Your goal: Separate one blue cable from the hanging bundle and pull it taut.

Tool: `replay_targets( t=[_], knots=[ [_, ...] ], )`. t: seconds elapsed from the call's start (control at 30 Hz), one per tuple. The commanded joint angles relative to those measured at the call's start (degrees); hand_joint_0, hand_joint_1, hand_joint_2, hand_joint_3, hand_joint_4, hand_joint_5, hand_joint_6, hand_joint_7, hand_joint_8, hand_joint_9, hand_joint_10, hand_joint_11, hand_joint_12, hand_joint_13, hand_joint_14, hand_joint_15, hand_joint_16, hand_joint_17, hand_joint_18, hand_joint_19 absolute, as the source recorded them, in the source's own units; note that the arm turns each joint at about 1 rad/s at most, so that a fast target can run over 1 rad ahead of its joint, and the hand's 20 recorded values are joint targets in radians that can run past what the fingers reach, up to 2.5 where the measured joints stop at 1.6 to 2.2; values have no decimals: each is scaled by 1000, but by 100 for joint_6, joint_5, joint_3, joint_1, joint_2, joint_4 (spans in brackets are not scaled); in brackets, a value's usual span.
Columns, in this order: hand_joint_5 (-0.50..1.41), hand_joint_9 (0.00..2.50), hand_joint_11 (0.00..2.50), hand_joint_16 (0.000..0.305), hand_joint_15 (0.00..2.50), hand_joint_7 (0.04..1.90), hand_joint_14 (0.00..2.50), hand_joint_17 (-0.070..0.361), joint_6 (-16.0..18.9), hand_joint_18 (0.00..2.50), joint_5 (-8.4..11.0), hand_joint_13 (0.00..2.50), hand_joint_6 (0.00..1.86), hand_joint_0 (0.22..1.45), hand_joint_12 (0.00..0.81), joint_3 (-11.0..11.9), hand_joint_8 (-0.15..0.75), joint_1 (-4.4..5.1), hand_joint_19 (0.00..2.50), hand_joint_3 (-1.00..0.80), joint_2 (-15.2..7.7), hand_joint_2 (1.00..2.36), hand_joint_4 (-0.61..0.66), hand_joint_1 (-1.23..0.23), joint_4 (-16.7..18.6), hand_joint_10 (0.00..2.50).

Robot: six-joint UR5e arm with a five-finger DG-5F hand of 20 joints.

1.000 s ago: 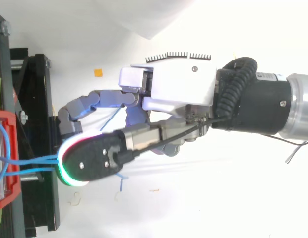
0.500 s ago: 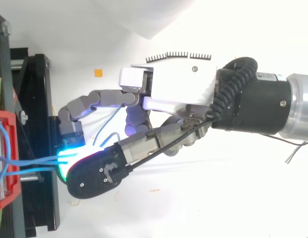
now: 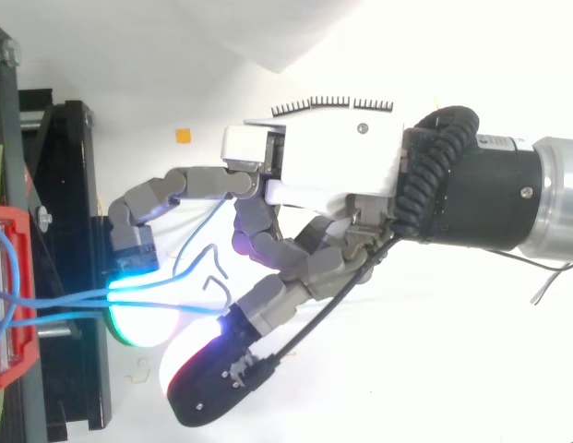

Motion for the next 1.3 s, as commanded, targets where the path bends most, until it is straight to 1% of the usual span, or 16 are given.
replay_targets(
  t=[0.0, 0.1, 0.2, 0.33, 0.43, 0.53, 0.63, 0.73, 0.87, 1.0, 1.07, 1.1, 1.13, 1.2, 1.23, 1.27],
  knots=[
    [152, 2316, 2089, 64, 1102, 1346, 1576, 144, -2, 1473, -9, 1460, 500, 412, 376, -2, 204, 0, 1257, -500, 0, 1000, 31, -715, 0, 1035],
    [154, 2350, 2120, 68, 1094, 1351, 1576, 153, -2, 1458, 0, 1483, 501, 398, 388, -2, 198, 0, 1128, -500, 0, 1000, 45, -433, 0, 945],
    [154, 2360, 2154, 66, 1089, 1354, 1574, 148, -28, 1442, -9, 1480, 500, 410, 389, -2, 190, 0, 1141, -500, 0, 1000, 43, -362, -9, 899],
    [145, 2297, 2117, 53, 1145, 1311, 1570, 120, -344, 1410, 150, 1421, 519, 491, 336, 7, 170, 27, 1415, -500, 0, 1000, 18, -323, -123, 1035],
    [138, 2255, 2054, 44, 1187, 1258, 1545, 99, -696, 1338, 396, 1387, 536, 580, 298, 51, 148, 53, 1465, -500, 0, 1000, -9, -382, -299, 1147],
    [143, 2259, 2060, 42, 1222, 1289, 1508, 94, -801, 1331, 457, 1396, 519, 663, 299, 104, 149, 62, 1463, -500, 9, 1000, -22, -491, -387, 1150],
    [150, 2268, 2091, 42, 1208, 1336, 1506, 95, -854, 1338, 466, 1407, 500, 730, 309, 157, 151, 62, 1464, -500, 0, 1000, -29, -619, -457, 1132],
    [150, 2268, 2087, 43, 1184, 1341, 1536, 96, -863, 1335, 466, 1405, 500, 769, 310, 165, 161, 62, 1471, -493, 0, 1000, -28, -694, -510, 1137],
    [150, 2265, 2100, 43, 1165, 1339, 1612, 96, -863, 1318, 466, 1381, 501, 794, 313, 174, 170, 62, 1491, -402, 0, 1010, -42, -749, -510, 1142],
    [150, 2243, 2056, 43, 1181, 1339, 1588, 98, -863, 1324, 466, 1379, 500, 791, 312, 174, 167, 71, 1482, -376, 9, 1010, -72, -852, -510, 1204],
    [149, 2231, 2044, 44, 1225, 1345, 1530, 99, -863, 1335, 466, 1389, 500, 779, 317, 174, 167, 71, 1453, -444, 0, 1004, -73, -942, -510, 1231],
    [146, 2231, 2047, 44, 1239, 1330, 1499, 99, -863, 1341, 466, 1392, 505, 753, 309, 174, 167, 79, 1448, -500, 9, 1000, -63, -970, -510, 1231],
    [141, 2224, 2054, 45, 1235, 1294, 1502, 100, -863, 1338, 466, 1392, 520, 667, 316, 174, 167, 71, 1451, -500, 0, 1000, -42, -995, -510, 1237],
    [141, 2237, 2059, 49, 1231, 1294, 1508, 110, -863, 1366, 466, 1406, 524, 538, 330, 174, 182, 71, 1433, -500, 0, 1000, -4, -965, -510, 1210],
    [150, 2303, 2098, 61, 1155, 1349, 1542, 137, -863, 1448, 466, 1457, 507, 431, 370, 174, 196, 79, 1313, -500, 0, 1000, 32, -803, -519, 1064],
    [151, 2314, 2107, 63, 1144, 1359, 1548, 141, -863, 1445, 466, 1463, 505, 420, 374, 174, 198, 71, 1272, -500, 0, 1000, 34, -766, -510, 1039]
  ],
)
